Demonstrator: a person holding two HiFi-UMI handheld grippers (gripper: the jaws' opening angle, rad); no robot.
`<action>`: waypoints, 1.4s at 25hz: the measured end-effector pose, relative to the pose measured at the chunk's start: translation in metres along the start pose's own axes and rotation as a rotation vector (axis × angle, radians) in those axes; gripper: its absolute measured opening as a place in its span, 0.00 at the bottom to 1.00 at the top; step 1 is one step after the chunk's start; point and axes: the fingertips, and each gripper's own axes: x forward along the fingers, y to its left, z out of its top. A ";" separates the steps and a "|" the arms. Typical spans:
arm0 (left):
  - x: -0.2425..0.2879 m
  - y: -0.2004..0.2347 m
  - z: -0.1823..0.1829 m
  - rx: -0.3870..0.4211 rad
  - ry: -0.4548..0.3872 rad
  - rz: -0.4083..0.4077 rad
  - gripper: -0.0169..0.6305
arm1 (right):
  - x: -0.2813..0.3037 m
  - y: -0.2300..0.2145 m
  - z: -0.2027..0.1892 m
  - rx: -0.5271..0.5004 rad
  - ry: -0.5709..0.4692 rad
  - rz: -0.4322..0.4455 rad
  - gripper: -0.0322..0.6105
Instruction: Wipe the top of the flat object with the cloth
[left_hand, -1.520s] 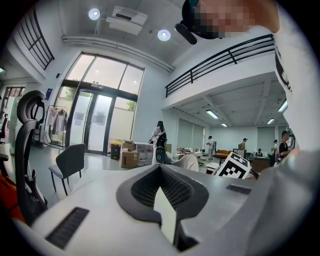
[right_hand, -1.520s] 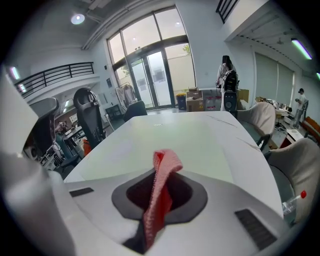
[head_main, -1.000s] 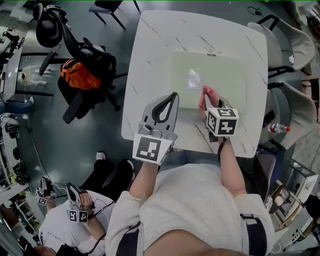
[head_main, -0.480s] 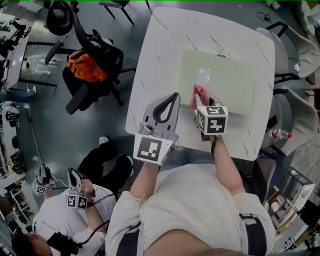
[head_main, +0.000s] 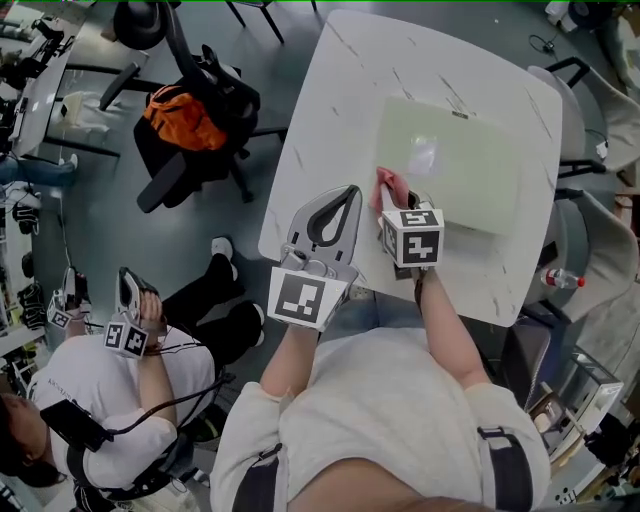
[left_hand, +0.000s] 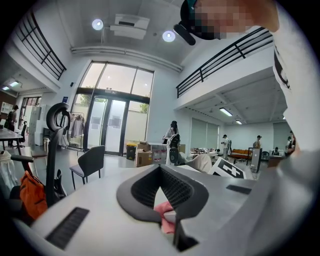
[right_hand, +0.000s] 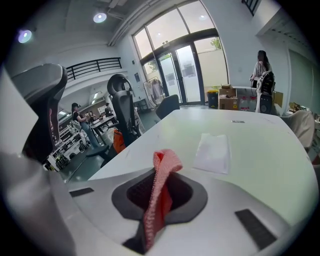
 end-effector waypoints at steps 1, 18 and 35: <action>-0.002 0.001 0.000 0.000 0.000 0.004 0.04 | 0.001 0.002 0.000 -0.004 0.001 0.002 0.11; -0.017 -0.006 0.011 0.018 -0.018 0.009 0.04 | -0.014 -0.008 -0.002 0.029 -0.035 0.003 0.11; -0.029 -0.054 0.019 0.068 -0.031 -0.093 0.04 | -0.086 -0.086 -0.028 0.152 -0.132 -0.180 0.11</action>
